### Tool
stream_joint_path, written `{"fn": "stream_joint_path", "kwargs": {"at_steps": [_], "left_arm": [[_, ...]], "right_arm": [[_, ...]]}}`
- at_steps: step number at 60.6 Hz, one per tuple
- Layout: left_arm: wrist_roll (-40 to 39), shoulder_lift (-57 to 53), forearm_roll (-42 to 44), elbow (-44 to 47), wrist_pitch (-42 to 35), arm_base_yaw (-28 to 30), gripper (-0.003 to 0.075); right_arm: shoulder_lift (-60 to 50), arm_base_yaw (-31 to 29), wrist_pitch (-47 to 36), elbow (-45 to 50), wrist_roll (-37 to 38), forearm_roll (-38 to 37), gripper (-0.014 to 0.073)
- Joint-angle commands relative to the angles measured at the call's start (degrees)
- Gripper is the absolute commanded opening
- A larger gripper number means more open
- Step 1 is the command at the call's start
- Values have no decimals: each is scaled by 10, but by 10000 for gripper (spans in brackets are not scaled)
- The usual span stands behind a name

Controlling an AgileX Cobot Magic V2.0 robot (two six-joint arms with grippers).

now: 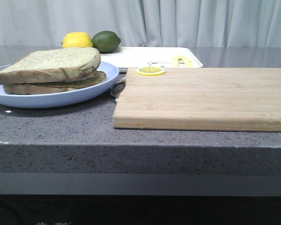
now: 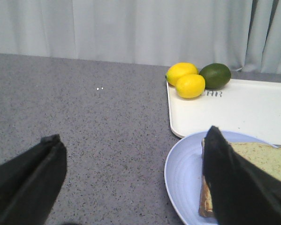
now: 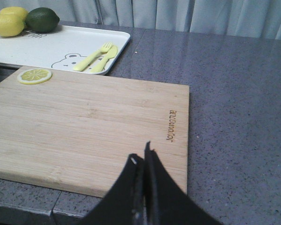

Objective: Place bread and move sandwich to tray
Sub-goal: 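Raise the right gripper away from the sandwich, then move the left gripper to the blue plate rim and grasp it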

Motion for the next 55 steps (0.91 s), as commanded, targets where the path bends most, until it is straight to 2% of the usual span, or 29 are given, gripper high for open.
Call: {"fn": "stream_joint_path", "kwargs": {"at_steps": [1,14,22,37,55], "left_arm": [[-4,52,-2,-59,3,-3,587],[-1,220,-2,-182,131,-3,587],[12,307,-6,-233,166,-5,587],[39,413,-12,-287,168,-38,587],[44,500,-32,-326,174,-39,587]], "right_arm": [[5,-2,-51,-15,-1,-3,-62],[5,-2,-51,-15,-1,-3,-62],[5,-2,-51,-15,-1,-3,-62],[5,-2,-51,-15,-1,-3,-62],[5,-2,-51,-15,-1,-3,-62]]}}
